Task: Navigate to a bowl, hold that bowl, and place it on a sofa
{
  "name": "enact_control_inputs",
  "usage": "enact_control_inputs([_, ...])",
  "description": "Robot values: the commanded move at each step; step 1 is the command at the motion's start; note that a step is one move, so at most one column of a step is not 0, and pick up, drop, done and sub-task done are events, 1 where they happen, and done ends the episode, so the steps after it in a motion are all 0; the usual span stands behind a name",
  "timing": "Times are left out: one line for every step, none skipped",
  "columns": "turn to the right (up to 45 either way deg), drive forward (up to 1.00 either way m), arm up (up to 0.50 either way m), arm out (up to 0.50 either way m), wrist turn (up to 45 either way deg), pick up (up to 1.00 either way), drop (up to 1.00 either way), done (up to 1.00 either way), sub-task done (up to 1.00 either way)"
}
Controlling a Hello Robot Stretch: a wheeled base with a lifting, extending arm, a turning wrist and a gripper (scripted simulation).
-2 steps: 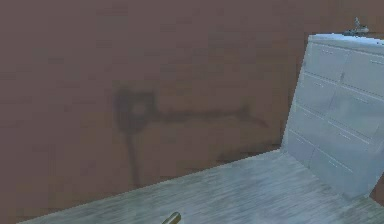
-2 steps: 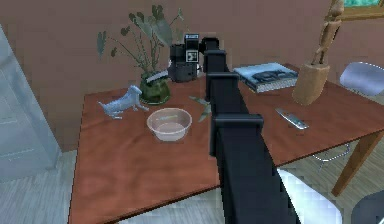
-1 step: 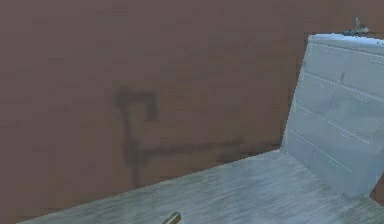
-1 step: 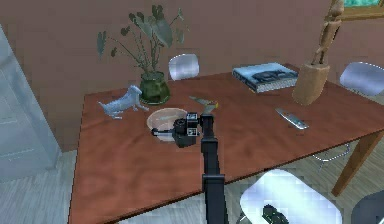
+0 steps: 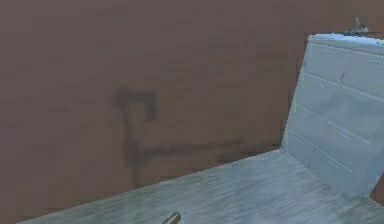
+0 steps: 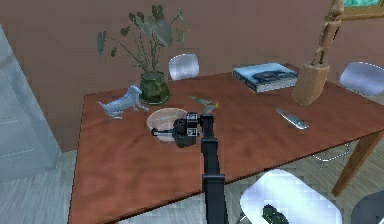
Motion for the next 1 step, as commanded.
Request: enact_control_inputs([0.0, 0.0, 0.1, 0.0, 0.0, 0.0, 0.0, 0.0, 0.0])
